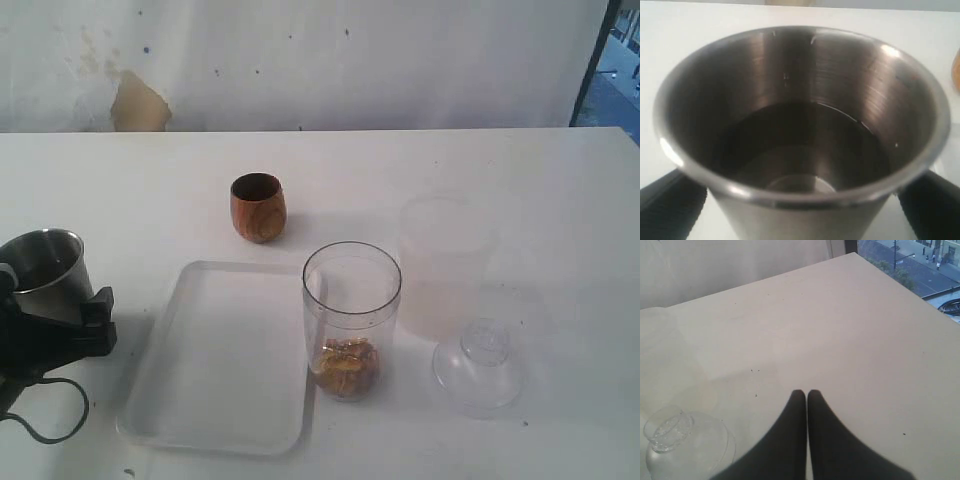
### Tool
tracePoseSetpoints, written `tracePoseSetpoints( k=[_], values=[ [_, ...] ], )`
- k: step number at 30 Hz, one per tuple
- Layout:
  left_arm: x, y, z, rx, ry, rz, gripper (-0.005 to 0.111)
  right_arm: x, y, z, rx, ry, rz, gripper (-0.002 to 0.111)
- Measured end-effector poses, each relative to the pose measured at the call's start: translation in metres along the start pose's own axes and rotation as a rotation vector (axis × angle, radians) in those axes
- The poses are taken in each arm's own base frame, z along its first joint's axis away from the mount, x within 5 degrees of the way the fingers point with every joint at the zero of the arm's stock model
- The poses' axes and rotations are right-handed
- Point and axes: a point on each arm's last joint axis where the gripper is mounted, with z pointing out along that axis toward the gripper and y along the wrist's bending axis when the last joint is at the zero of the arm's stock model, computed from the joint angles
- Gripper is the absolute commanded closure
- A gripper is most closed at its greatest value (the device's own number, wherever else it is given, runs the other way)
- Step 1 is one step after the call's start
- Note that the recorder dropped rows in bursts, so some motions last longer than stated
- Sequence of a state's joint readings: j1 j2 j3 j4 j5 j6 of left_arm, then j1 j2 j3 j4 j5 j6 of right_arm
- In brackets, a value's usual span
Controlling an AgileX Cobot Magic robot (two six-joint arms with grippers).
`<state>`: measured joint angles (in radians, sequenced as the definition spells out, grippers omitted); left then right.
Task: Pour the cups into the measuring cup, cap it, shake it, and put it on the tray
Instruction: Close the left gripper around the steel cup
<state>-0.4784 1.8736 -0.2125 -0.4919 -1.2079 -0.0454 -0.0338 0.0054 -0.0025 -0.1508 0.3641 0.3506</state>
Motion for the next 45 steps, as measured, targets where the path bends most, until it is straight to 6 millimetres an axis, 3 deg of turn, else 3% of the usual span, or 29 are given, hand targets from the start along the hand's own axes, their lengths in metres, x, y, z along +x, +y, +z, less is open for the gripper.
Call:
tracePoseSetpoints(
  k=[18, 32, 45],
  values=[
    [0.000, 0.006, 0.000, -0.070, -0.003, -0.029, 0.002, 0.000, 0.000, 0.000, 0.000, 0.000, 0.000, 0.108],
    [-0.014, -0.007, 0.015, -0.028, -0.070, -0.055, 0.002, 0.000, 0.000, 0.000, 0.000, 0.000, 0.000, 0.108],
    [-0.012, -0.006, 0.015, -0.046, -0.044, -0.004, 0.002, 0.000, 0.000, 0.000, 0.000, 0.000, 0.000, 0.108]
  ],
)
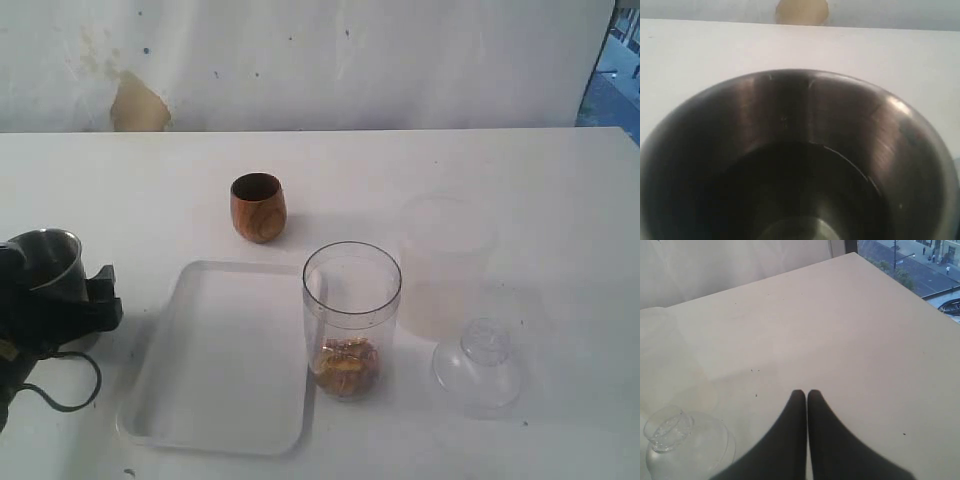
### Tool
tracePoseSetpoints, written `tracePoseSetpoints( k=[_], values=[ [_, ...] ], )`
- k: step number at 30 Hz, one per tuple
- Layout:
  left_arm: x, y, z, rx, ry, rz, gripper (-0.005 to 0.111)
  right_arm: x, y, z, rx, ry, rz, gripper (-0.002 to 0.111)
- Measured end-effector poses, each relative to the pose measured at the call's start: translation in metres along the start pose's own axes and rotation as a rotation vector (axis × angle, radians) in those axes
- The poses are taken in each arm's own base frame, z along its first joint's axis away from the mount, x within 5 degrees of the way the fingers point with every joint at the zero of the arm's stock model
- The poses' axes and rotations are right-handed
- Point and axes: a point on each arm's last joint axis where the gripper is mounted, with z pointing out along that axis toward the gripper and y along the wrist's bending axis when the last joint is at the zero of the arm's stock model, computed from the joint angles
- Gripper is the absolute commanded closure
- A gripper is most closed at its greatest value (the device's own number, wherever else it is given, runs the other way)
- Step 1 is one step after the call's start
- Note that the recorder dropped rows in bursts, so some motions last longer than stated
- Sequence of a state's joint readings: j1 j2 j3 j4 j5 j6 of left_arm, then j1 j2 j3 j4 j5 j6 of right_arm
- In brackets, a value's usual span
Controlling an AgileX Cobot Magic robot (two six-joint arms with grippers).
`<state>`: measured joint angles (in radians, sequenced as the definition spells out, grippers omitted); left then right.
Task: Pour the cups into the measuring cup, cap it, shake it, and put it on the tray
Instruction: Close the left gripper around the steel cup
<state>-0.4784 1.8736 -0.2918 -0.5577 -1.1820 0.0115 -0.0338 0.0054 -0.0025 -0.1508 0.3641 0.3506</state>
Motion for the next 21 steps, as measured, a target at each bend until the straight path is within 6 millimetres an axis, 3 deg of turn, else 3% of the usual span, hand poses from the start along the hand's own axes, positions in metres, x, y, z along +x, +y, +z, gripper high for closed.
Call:
tracePoseSetpoints(
  k=[7, 21],
  values=[
    [0.0029, 0.0019, -0.0001, -0.022, 0.030, -0.111, 0.002, 0.0000, 0.0000, 0.0000, 0.000, 0.000, 0.000, 0.108],
    [0.0047, 0.0016, -0.0001, -0.019, 0.051, -0.051, 0.002, 0.0000, 0.0000, 0.0000, 0.000, 0.000, 0.000, 0.108]
  ],
)
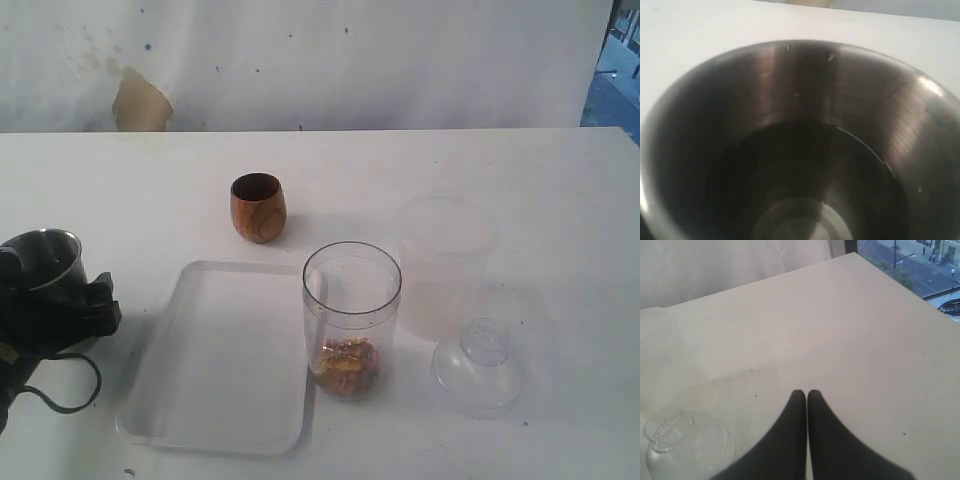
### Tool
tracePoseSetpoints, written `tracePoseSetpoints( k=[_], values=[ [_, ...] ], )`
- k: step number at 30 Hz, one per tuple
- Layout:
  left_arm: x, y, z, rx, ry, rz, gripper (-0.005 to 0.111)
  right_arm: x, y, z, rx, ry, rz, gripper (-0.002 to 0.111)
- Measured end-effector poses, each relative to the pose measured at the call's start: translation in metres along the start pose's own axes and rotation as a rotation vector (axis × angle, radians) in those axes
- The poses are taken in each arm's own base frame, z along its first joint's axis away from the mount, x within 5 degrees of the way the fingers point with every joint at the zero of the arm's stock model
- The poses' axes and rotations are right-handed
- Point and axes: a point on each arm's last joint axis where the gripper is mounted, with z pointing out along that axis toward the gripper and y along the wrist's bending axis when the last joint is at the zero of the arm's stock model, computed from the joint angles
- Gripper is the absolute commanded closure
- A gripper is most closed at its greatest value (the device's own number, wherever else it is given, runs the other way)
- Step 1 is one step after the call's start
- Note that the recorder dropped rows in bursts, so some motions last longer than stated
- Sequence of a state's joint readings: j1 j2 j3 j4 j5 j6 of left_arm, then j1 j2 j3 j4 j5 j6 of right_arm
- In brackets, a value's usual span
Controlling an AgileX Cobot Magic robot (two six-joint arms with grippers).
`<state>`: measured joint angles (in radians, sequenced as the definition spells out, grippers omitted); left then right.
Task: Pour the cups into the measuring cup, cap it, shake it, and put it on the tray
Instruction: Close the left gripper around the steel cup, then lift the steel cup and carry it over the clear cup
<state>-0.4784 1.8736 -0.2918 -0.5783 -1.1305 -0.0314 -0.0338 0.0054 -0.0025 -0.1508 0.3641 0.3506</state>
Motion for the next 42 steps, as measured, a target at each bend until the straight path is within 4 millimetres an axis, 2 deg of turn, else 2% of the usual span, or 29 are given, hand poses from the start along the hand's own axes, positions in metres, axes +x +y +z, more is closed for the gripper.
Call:
tracePoseSetpoints(
  k=[8, 11, 13, 20, 24, 42],
  values=[
    [0.0002, -0.0004, 0.0000, 0.004, 0.002, 0.009, 0.002, 0.0000, 0.0000, 0.0000, 0.000, 0.000, 0.000, 0.108],
    [0.0002, -0.0004, 0.0000, 0.004, 0.002, 0.009, 0.008, 0.0000, 0.0000, 0.0000, 0.000, 0.000, 0.000, 0.108],
    [0.0002, -0.0007, 0.0000, 0.008, 0.002, 0.011, 0.020, 0.0000, 0.0000, 0.0000, 0.000, 0.000, 0.000, 0.108],
    [0.0002, -0.0013, 0.0000, 0.014, 0.002, 0.008, 0.078, 0.0000, 0.0000, 0.0000, 0.000, 0.000, 0.000, 0.108],
    [0.0002, -0.0013, 0.0000, 0.014, 0.002, 0.005, 0.105, 0.0000, 0.0000, 0.0000, 0.000, 0.000, 0.000, 0.108],
    [0.0003, -0.0074, 0.0001, 0.082, -0.008, 0.032, 0.107, 0.0000, 0.0000, 0.0000, 0.000, 0.000, 0.000, 0.108]
  ],
)
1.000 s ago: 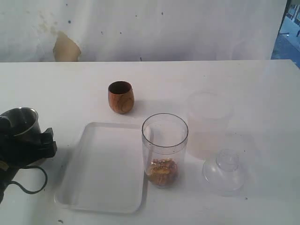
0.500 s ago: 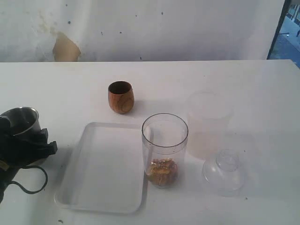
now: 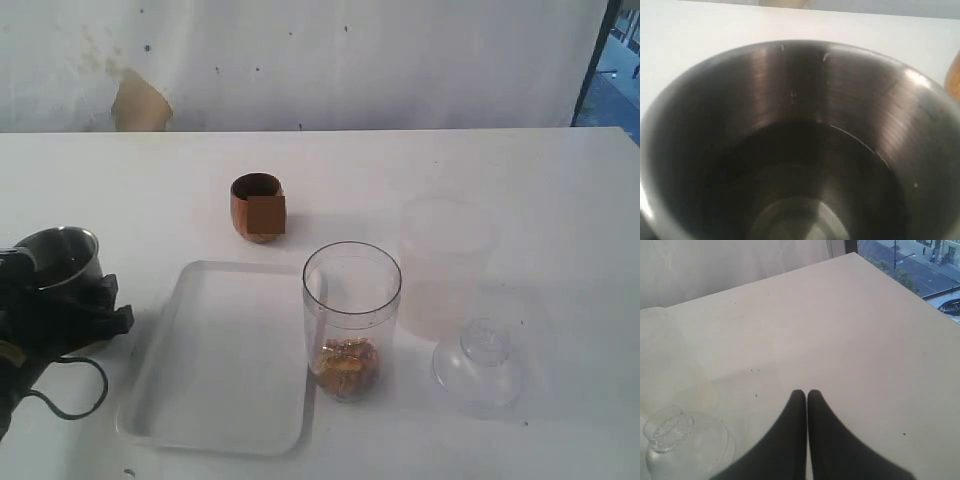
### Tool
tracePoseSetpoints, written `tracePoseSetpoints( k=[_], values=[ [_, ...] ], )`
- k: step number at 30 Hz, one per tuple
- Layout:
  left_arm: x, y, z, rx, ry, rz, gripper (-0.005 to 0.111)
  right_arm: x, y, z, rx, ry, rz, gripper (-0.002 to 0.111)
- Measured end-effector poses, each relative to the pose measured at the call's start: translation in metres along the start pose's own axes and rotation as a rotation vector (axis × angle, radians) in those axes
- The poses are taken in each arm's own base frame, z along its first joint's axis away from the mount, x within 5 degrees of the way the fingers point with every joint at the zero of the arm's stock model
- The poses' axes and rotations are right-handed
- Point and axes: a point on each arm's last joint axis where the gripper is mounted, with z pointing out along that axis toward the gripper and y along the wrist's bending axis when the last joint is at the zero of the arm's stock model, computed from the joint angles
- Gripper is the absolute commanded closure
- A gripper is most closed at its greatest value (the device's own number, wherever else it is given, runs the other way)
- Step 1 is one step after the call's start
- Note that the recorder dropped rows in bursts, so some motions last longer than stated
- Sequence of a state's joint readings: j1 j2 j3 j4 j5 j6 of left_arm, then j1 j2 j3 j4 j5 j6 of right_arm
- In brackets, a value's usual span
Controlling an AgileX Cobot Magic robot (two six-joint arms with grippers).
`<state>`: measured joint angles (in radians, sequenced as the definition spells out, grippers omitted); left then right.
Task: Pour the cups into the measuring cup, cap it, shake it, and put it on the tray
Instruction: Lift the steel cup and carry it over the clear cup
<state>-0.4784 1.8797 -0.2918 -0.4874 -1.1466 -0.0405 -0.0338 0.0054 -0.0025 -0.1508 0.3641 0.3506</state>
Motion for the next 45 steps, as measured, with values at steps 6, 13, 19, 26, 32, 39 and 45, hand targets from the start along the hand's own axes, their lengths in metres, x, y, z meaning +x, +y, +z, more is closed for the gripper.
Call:
tracePoseSetpoints(
  k=[6, 13, 19, 26, 32, 39, 45],
  values=[
    [-0.019, -0.011, 0.007, 0.030, -0.013, 0.062, 0.107, 0.000, 0.000, 0.000, 0.000, 0.000, 0.000, 0.108],
    [-0.069, -0.039, 0.020, 0.127, -0.060, 0.060, 0.107, 0.000, 0.000, 0.000, 0.000, 0.000, 0.000, 0.108],
    [-0.110, -0.071, 0.035, 0.264, -0.027, 0.094, 0.107, 0.000, 0.000, 0.000, 0.000, 0.000, 0.000, 0.108],
    [-0.144, -0.097, 0.043, 0.381, 0.031, 0.217, 0.107, 0.000, 0.000, 0.000, 0.000, 0.000, 0.000, 0.108],
    [-0.155, -0.115, 0.039, 0.445, 0.014, 0.293, 0.107, 0.000, 0.000, 0.000, 0.000, 0.000, 0.000, 0.108],
    [-0.147, -0.140, 0.025, 0.527, 0.014, 0.342, 0.107, 0.000, 0.000, 0.000, 0.000, 0.000, 0.000, 0.108],
    [-0.145, -0.152, 0.017, 0.570, -0.011, 0.373, 0.107, 0.000, 0.000, 0.000, 0.000, 0.000, 0.000, 0.108]
  ],
)
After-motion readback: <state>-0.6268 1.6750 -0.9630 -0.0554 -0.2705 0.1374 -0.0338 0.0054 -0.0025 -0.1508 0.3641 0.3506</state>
